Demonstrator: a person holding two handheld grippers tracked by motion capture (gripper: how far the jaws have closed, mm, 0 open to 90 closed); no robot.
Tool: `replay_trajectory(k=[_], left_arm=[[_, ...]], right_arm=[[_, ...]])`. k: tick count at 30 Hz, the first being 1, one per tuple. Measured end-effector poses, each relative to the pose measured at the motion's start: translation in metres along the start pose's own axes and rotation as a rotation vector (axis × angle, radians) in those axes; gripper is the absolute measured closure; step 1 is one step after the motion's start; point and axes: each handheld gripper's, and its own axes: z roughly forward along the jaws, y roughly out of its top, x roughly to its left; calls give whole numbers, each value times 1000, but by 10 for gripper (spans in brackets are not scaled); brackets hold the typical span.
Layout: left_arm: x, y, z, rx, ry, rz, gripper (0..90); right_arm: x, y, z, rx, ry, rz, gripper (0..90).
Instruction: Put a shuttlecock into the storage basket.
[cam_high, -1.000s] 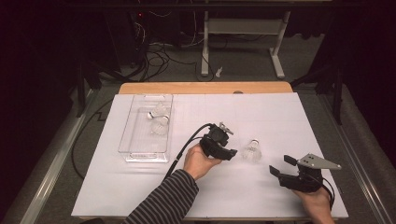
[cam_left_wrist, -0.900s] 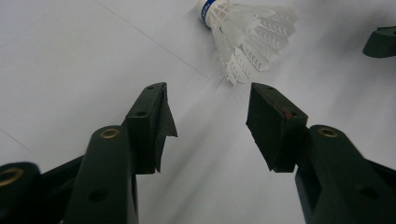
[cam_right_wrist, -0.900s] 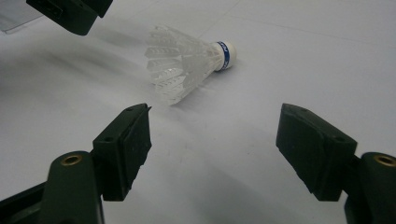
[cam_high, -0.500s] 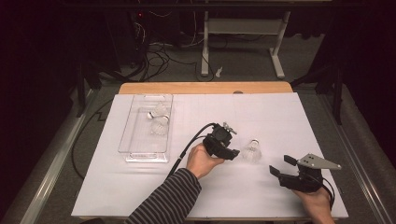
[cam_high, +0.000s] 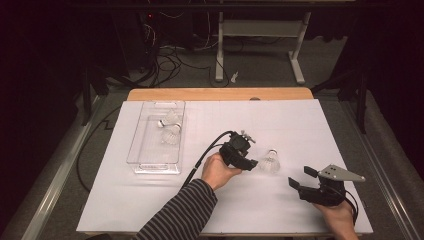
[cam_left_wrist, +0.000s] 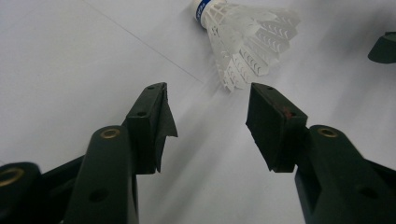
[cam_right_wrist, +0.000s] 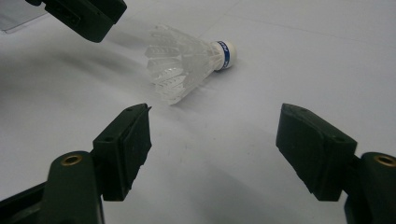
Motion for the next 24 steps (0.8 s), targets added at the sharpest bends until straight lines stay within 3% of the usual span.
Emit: replay_trajectory(k=[10,24], left_arm=[[-6,0,8,14,3,18,497],[-6,0,24,44,11,9,529]], right_arm=[[0,0,0,0,1,0,271],[0,0,0,2,3,1,272]])
